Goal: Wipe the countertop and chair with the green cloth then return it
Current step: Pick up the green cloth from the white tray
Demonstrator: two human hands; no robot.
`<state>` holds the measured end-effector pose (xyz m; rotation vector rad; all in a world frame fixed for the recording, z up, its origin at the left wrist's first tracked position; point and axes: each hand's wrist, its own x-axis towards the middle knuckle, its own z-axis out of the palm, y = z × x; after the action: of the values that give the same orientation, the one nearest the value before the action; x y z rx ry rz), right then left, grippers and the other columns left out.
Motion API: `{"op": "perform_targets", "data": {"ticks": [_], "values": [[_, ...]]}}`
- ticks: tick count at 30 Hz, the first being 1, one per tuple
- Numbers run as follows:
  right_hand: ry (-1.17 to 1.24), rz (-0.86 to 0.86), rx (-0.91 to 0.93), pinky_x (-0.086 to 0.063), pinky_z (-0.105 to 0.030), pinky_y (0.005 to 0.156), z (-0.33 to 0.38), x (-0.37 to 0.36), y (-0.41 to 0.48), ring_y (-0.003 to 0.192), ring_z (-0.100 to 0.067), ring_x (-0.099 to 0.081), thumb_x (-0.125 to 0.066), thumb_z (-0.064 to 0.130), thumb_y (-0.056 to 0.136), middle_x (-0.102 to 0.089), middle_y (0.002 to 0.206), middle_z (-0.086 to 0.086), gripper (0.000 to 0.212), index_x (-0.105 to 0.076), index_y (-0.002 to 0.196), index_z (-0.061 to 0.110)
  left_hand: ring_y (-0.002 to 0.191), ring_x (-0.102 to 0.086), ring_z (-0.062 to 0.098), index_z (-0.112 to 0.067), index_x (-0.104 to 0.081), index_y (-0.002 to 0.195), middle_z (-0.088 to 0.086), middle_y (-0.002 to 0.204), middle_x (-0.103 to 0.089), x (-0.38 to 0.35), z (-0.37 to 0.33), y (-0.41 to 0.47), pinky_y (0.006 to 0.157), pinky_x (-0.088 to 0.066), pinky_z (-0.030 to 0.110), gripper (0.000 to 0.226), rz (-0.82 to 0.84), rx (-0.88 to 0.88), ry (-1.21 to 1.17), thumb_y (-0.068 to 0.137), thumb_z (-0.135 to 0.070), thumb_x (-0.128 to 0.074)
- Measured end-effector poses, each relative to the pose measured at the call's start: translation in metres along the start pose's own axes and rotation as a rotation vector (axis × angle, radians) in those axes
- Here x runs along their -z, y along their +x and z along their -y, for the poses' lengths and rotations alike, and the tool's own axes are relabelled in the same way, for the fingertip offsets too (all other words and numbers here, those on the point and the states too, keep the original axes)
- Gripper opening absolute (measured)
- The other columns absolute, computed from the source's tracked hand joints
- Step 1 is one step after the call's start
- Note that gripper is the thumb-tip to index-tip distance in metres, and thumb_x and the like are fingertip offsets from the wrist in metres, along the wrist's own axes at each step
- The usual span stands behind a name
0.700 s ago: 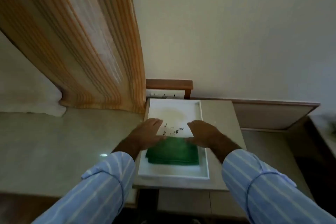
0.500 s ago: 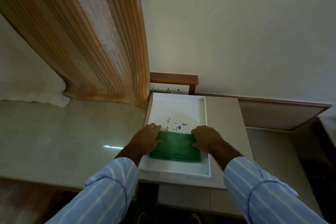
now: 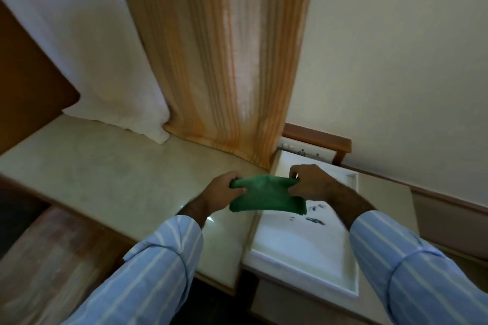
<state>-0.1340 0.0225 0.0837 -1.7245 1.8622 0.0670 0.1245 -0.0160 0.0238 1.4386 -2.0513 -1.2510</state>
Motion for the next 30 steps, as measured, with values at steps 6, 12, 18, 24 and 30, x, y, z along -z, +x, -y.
{"op": "perform_targets", "data": {"ticks": [6,12,18,24,30], "values": [[0.103,-0.053,0.153,-0.061,-0.033,0.078,0.125,-0.008,0.053,0.096,-0.024,-0.072,-0.083,0.027,0.087,-0.075,0.117,-0.014,0.038,-0.074,0.119,0.008,0.092,-0.067,0.039,-0.004,-0.068,0.096,0.023,0.094,-0.07,0.118,0.071,-0.045,0.081,-0.055,0.049,0.012,-0.302,0.091,-0.235,0.086,-0.009,-0.073],[0.201,0.06,0.236,-0.062,-0.053,0.093,0.239,-0.052,0.101,0.099,-0.033,-0.078,-0.081,0.021,0.09,-0.079,0.106,-0.019,0.027,-0.077,0.109,0.002,0.081,-0.069,0.029,-0.008,-0.071,0.088,0.016,0.083,-0.072,0.202,0.15,-0.101,0.076,-0.057,0.046,0.009,-0.429,0.182,-0.356,0.083,-0.005,-0.077],[0.334,0.205,0.254,-0.066,-0.049,0.09,0.337,-0.114,0.134,0.104,-0.036,-0.077,-0.081,0.009,0.089,-0.075,0.114,-0.024,0.027,-0.074,0.112,-0.003,0.079,-0.068,0.026,0.004,-0.07,0.097,0.025,0.092,-0.073,0.257,0.218,-0.156,0.072,-0.056,0.033,0.016,-0.57,0.271,-0.328,0.083,0.002,-0.076],[0.319,0.264,0.269,-0.066,-0.051,0.088,0.39,-0.157,0.176,0.099,-0.037,-0.078,-0.081,0.011,0.089,-0.077,0.107,-0.023,0.021,-0.075,0.106,-0.001,0.077,-0.068,0.014,-0.01,-0.071,0.096,0.004,0.086,-0.073,0.281,0.268,-0.167,0.064,-0.055,0.016,0.019,-0.661,0.401,-0.334,0.083,0.004,-0.074],[0.328,0.384,0.136,-0.068,-0.048,0.083,0.411,-0.185,0.234,0.09,-0.039,-0.081,-0.081,0.021,0.089,-0.079,0.099,-0.025,0.023,-0.075,0.098,0.001,0.092,-0.069,0.026,-0.003,-0.073,0.107,0.009,0.1,-0.074,0.309,0.314,-0.125,0.082,-0.057,0.036,0.032,-0.718,0.558,-0.297,0.078,-0.009,-0.082]]}}
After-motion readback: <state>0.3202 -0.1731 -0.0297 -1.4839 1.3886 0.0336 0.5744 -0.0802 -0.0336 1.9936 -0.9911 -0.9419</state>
